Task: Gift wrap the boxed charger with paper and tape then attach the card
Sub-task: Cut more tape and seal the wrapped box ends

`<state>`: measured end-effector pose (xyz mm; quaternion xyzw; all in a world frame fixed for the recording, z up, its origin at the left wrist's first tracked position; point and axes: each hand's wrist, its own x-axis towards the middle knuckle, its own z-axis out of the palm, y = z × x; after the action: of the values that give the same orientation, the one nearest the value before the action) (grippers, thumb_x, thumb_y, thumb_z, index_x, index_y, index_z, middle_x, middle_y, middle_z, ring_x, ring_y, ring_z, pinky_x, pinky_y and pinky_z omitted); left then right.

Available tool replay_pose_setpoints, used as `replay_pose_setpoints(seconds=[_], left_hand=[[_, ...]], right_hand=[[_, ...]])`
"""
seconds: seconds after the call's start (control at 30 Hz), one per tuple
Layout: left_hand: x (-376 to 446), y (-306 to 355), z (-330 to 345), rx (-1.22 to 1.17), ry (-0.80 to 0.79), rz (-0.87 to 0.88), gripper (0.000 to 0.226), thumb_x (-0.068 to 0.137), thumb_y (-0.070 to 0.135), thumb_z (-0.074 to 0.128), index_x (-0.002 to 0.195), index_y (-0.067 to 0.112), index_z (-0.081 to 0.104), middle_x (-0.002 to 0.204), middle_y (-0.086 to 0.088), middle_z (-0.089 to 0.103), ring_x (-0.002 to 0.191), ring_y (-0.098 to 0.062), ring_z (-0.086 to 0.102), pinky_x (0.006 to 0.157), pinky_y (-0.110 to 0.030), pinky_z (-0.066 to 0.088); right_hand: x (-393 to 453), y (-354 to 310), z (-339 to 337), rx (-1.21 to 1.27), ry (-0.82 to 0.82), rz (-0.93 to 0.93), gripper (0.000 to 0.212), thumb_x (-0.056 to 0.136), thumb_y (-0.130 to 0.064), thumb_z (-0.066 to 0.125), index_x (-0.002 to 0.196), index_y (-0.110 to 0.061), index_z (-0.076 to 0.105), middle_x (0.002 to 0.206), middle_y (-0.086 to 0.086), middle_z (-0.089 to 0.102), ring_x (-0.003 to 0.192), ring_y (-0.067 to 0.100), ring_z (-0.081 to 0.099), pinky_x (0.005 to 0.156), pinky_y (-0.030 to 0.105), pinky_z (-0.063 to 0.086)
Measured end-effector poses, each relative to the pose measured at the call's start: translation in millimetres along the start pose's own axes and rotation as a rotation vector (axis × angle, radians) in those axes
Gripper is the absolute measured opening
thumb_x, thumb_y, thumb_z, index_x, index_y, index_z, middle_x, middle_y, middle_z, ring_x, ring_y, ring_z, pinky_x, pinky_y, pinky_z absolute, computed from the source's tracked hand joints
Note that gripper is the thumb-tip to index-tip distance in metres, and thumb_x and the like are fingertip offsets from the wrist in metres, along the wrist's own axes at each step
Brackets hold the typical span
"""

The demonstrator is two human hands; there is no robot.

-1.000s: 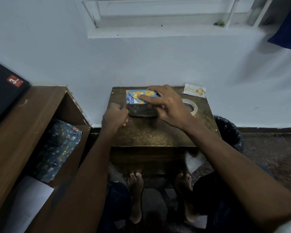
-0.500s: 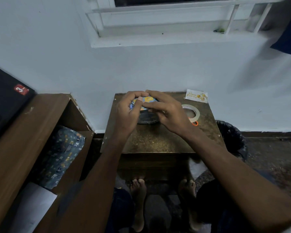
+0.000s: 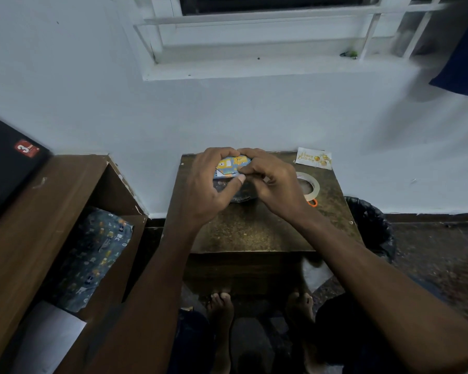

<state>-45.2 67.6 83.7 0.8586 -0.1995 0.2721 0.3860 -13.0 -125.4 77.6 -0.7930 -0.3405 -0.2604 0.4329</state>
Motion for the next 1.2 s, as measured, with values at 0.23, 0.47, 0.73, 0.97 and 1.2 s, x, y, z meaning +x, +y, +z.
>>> replay_pose_setpoints(seconds=[0.23, 0.47, 0.73, 0.97, 1.2], left_hand=[[1, -16, 9, 0.141, 0.081, 0.075, 0.033, 0.091, 0.013, 0.083, 0.123, 0.009, 0.074, 0.127, -0.005, 0.072, 0.120, -0.023, 0.062, 0.105, -0.032, 0.047], [3, -14, 14, 0.131, 0.126, 0.085, 0.031, 0.095, 0.020, 0.077, 0.125, 0.015, 0.079, 0.130, -0.007, 0.071, 0.121, -0.026, 0.060, 0.103, -0.030, 0.049], [15, -1, 27, 0.187, 0.068, 0.137, 0.031, 0.093, 0.017, 0.080, 0.124, 0.016, 0.080, 0.131, -0.007, 0.071, 0.117, -0.031, 0.060, 0.102, -0.011, 0.034], [19, -1, 34, 0.164, 0.090, 0.126, 0.030, 0.094, 0.019, 0.079, 0.124, 0.018, 0.080, 0.131, -0.007, 0.070, 0.119, -0.027, 0.057, 0.102, -0.011, 0.036], [17, 0, 32, 0.128, 0.077, 0.060, 0.032, 0.094, 0.017, 0.079, 0.126, 0.018, 0.079, 0.133, -0.004, 0.070, 0.124, -0.025, 0.057, 0.105, -0.014, 0.037]], right_hand=[[0, 3, -1, -0.078, 0.039, -0.058, 0.010, 0.088, 0.010, 0.072, 0.094, 0.001, 0.072, 0.132, 0.013, 0.070, 0.125, 0.027, 0.065, 0.099, 0.044, 0.054], [0, 5, -3, -0.013, 0.069, -0.019, 0.008, 0.089, 0.006, 0.073, 0.095, 0.000, 0.075, 0.133, 0.012, 0.070, 0.124, 0.021, 0.066, 0.095, 0.042, 0.056], [11, 32, -56, -0.010, 0.290, 0.558, 0.018, 0.091, -0.009, 0.063, 0.088, -0.020, 0.078, 0.088, -0.010, 0.078, 0.089, 0.005, 0.072, 0.071, 0.022, 0.049], [-14, 74, -65, -0.476, -0.504, 0.847, 0.014, 0.075, -0.020, 0.081, 0.075, -0.029, 0.071, 0.086, -0.004, 0.072, 0.091, 0.020, 0.068, 0.070, 0.028, 0.046], [-10, 61, -53, -0.602, -0.581, 0.809, 0.013, 0.080, -0.027, 0.077, 0.092, -0.029, 0.079, 0.103, 0.002, 0.071, 0.114, 0.027, 0.055, 0.087, 0.036, 0.044]])
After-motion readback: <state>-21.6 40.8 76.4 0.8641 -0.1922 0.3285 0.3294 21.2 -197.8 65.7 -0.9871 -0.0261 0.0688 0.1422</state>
